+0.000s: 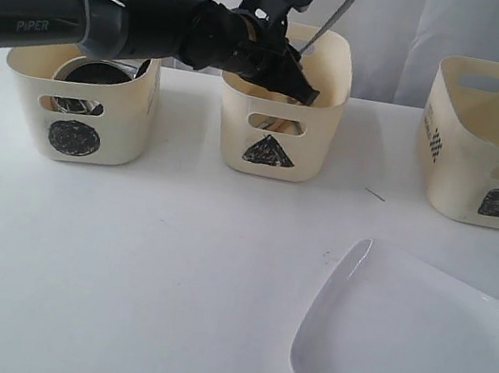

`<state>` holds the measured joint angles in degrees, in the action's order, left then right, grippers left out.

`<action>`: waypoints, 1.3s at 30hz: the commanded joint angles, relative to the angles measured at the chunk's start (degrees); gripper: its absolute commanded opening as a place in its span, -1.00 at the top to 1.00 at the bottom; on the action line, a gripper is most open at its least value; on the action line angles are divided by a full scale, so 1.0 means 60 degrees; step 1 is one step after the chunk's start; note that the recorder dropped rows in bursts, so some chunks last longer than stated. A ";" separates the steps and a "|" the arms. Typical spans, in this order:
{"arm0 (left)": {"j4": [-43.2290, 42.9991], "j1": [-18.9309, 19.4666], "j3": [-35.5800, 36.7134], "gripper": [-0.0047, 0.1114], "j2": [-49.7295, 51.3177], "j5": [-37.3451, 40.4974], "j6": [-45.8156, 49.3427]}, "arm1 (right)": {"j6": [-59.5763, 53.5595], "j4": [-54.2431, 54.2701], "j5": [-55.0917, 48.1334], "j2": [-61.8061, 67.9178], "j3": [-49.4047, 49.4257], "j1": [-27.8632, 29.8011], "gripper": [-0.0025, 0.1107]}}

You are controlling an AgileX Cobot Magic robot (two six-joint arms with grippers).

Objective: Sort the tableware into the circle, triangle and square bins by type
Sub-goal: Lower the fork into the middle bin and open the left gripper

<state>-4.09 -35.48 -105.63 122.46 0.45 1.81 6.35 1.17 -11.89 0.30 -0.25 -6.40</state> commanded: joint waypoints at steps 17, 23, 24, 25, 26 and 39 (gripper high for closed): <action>0.0029 0.0023 -0.0068 0.92 -0.0040 0.0133 -0.0088 | -0.0011 -0.0060 0.0035 -0.0049 0.0042 0.0022 0.96; 0.0029 0.0003 -0.0068 0.92 -0.0161 0.0281 -0.0088 | -0.0011 -0.0060 0.0035 -0.0049 0.0042 0.0022 0.96; 0.0029 0.0003 -0.0068 0.92 -0.0184 0.0301 -0.0088 | -0.0011 -0.0060 0.0035 -0.0049 0.0042 0.0022 0.96; 0.0029 0.0003 -0.0068 0.92 -0.0204 0.0298 -0.0088 | -0.0011 -0.0060 0.0035 -0.0049 0.0042 0.0022 0.96; 0.0029 0.0003 -0.0068 0.92 -0.0204 0.0298 -0.0088 | -0.0011 -0.0060 0.0035 -0.0049 0.0042 0.0022 0.96; 0.0029 0.0003 -0.0074 0.47 -0.0224 0.0357 -0.0088 | -0.0011 -0.0060 0.0035 -0.0049 0.0042 0.0022 0.96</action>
<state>-4.09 -35.46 -105.77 122.13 2.61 1.81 6.35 1.17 -11.89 0.30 -0.25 -6.40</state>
